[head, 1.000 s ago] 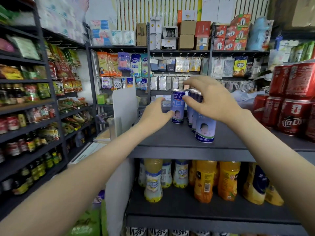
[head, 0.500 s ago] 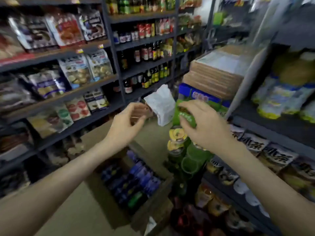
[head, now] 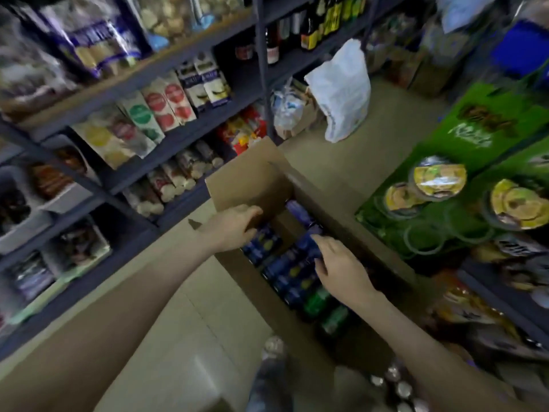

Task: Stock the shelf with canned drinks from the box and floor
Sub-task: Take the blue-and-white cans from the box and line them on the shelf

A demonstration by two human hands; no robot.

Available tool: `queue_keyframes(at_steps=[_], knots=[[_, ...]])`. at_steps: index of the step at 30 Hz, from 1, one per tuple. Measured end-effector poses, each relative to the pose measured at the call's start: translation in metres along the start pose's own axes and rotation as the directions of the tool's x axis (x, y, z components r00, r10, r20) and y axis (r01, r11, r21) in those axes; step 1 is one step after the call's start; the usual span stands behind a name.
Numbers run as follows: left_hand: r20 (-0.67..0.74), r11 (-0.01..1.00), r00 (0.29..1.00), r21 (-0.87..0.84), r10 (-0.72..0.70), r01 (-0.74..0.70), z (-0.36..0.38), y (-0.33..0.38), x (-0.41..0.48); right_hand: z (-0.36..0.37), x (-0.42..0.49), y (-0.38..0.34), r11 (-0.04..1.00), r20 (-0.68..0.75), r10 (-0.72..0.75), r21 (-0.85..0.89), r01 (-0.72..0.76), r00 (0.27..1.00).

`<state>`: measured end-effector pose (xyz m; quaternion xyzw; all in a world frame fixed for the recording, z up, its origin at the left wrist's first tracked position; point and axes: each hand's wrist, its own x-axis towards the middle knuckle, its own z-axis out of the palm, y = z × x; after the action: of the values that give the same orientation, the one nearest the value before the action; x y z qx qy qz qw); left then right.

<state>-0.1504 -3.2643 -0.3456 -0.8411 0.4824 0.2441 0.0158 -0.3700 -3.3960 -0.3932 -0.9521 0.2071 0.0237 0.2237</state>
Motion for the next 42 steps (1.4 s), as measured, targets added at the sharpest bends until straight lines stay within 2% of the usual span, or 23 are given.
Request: queue_keyframes(at_steps=[4, 7, 12, 16, 19, 21, 24, 29, 34, 39, 42], knots=[[0.150, 0.961, 0.976, 0.208, 0.156, -0.185, 0.028, -0.019, 0.079, 0.074, 0.040, 0.002, 0.989, 0.126, 0.144, -0.046, -0.139, 0.982], [0.266, 0.898, 0.941, 0.327, 0.211, -0.294, 0.059, -0.017, 0.132, 0.116, 0.069, 0.017, 0.969, 0.220, 0.236, -0.122, -0.213, 0.946], [0.303, 0.907, 0.933, 0.306, 0.194, -0.288, 0.116, -0.014, 0.186, 0.169, 0.110, 0.062, 0.952, 0.360, 0.294, -0.197, -0.236, 0.885], [0.392, 0.874, 0.901, 0.352, 0.186, -0.334, 0.169, -0.038, 0.194, 0.198, 0.145, 0.097, 0.959, 0.412, 0.252, -0.228, -0.168, 0.876], [0.350, 0.904, 0.917, 0.303, 0.190, -0.302, 0.198, -0.055, 0.196, 0.223, 0.178, 0.119, 0.939, 0.440, 0.145, -0.342, 0.016, 0.886], [0.296, 0.933, 0.939, 0.253, 0.177, -0.255, 0.210, -0.060, 0.198, 0.237, 0.198, 0.128, 0.884, 0.541, 0.107, -0.436, 0.168, 0.834], [0.241, 0.952, 0.956, 0.212, 0.169, -0.222, 0.217, -0.058, 0.200, 0.242, 0.213, 0.127, 0.816, 0.586, 0.101, -0.511, 0.270, 0.804], [0.109, 0.987, 0.988, 0.105, 0.108, -0.120, 0.210, -0.054, 0.197, 0.233, 0.221, 0.122, 0.828, 0.578, 0.075, -0.490, 0.273, 0.813], [0.092, 0.995, 0.995, 0.084, 0.037, -0.045, 0.209, -0.059, 0.192, 0.231, 0.218, 0.125, 0.832, 0.658, 0.064, -0.450, 0.324, 0.750], [0.047, 0.995, 0.996, 0.057, 0.074, -0.077, 0.211, -0.057, 0.195, 0.235, 0.226, 0.121, 0.743, 0.694, 0.064, -0.513, 0.430, 0.717], [0.011, 0.994, 0.995, 0.042, 0.097, -0.097, 0.211, -0.057, 0.195, 0.228, 0.226, 0.113, 0.788, 0.673, 0.098, -0.502, 0.355, 0.734]])
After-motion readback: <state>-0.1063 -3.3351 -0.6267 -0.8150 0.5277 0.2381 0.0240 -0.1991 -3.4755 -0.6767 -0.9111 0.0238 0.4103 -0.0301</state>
